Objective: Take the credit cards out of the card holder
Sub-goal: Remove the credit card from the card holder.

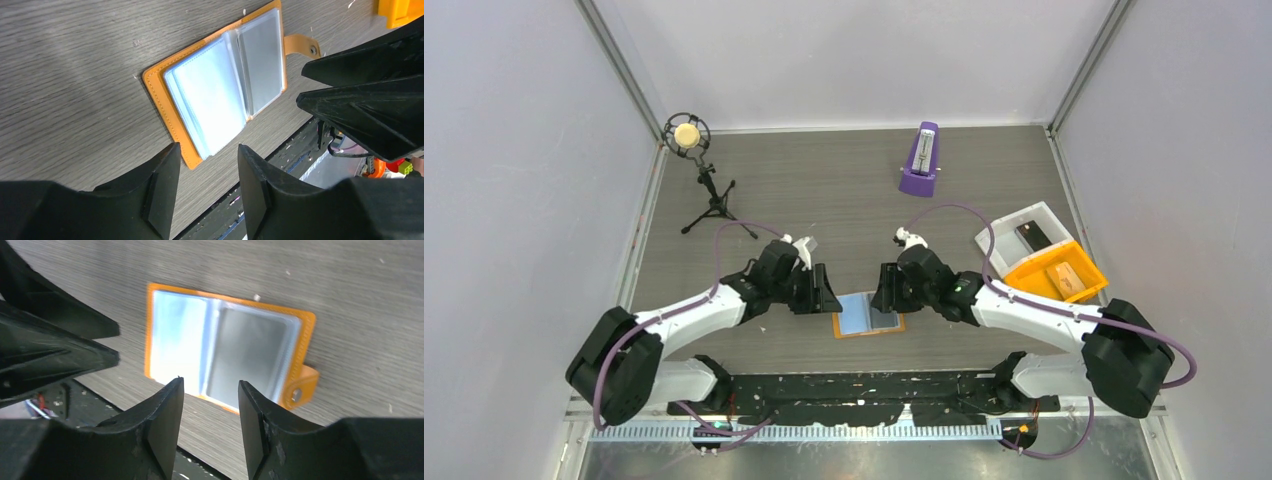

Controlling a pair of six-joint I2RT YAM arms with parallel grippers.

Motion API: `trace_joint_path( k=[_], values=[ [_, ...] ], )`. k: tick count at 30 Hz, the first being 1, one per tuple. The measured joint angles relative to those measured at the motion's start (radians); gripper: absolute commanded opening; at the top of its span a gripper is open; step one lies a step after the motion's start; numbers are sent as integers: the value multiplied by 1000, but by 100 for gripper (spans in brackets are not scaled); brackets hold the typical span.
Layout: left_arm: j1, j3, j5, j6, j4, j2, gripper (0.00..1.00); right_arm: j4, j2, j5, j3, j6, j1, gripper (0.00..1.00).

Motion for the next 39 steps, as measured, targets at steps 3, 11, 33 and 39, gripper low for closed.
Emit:
trace_joint_path(
  k=[3, 11, 33, 39],
  values=[
    [0, 0, 23, -15, 30, 49, 47, -22, 0, 27, -32, 11, -1, 52],
    [0, -1, 50, -23, 79, 107, 46, -46, 12, 63, -57, 18, -5, 53],
    [0, -26, 47, -14, 100, 139, 46, 28, 98, 40, -70, 38, -6, 41],
    [0, -26, 47, -14, 100, 140, 46, 37, 97, 35, -70, 37, -6, 40]
  ],
)
